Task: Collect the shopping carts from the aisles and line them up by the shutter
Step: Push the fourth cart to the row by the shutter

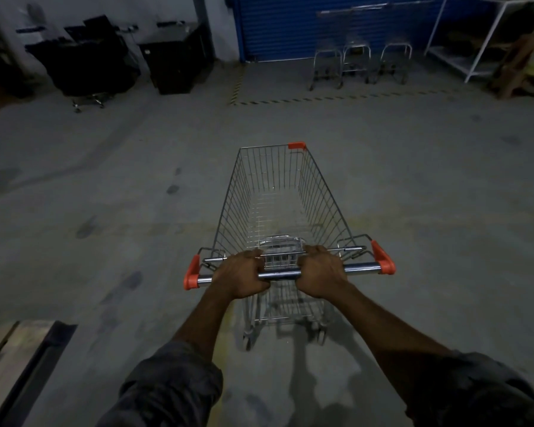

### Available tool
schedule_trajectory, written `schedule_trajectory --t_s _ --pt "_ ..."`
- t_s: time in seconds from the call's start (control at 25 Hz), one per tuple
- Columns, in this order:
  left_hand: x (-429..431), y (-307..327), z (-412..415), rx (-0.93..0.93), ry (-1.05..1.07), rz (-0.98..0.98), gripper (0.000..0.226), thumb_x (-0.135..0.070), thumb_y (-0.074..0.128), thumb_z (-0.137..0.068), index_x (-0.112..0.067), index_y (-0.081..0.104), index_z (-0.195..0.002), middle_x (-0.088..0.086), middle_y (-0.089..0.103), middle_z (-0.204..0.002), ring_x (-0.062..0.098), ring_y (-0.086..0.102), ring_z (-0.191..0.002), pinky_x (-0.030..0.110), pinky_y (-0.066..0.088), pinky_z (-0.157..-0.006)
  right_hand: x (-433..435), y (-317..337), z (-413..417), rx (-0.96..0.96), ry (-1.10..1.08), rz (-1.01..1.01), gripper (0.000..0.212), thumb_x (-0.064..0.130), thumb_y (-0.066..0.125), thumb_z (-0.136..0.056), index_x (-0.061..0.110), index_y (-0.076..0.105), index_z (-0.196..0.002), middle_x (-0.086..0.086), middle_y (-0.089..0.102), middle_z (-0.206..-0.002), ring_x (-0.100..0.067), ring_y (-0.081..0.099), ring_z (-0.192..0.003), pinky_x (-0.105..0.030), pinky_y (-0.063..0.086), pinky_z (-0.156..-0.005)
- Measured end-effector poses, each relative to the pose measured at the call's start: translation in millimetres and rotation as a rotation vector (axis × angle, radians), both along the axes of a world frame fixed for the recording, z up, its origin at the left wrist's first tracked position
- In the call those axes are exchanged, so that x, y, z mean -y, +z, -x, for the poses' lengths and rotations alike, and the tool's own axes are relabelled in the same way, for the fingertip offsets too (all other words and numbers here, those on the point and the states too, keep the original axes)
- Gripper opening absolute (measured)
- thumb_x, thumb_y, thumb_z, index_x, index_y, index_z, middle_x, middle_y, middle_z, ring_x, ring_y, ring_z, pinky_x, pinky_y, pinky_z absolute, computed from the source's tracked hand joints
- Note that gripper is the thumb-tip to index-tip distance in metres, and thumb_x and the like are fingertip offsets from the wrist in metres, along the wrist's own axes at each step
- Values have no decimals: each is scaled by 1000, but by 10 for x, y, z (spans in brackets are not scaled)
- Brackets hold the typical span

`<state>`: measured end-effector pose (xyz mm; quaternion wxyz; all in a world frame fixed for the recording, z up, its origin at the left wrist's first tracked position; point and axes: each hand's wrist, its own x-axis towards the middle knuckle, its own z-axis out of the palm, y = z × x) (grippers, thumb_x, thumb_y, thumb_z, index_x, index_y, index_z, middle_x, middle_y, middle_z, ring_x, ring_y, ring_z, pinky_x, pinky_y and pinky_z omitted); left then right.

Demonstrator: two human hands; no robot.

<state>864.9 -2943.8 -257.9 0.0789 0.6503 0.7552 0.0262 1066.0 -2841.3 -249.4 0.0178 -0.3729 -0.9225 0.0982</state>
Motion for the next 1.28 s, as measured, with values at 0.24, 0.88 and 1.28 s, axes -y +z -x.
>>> schedule_trajectory --t_s 0.24,0.88,1.28 --pt "-998 53 218 120 77 33 75 -59 71 -71 -30 54 -139 -1 58 -142 23 58 -125 38 51 -99 -1042 12 256 19 16 48 79 52 42 -65 22 60 -135 -5 57 -142 -29 49 -133 -42 45 -104" --pt "-4020 -6 1347 257 -17 0 72 -57 70 -71 -25 57 -134 2 62 -133 23 59 -121 32 50 -96 -4067 -1 1326 38 -98 84 64 40 69 -72 31 52 -133 4 58 -138 -21 51 -128 -39 47 -99" --pt "-5983 -97 2086 251 27 41 80 -67 63 -62 -27 57 -131 -2 60 -135 20 57 -124 34 50 -99 -6018 -39 2018 8 -59 76 68 46 59 -67 31 54 -133 5 58 -138 -22 50 -129 -43 48 -101"
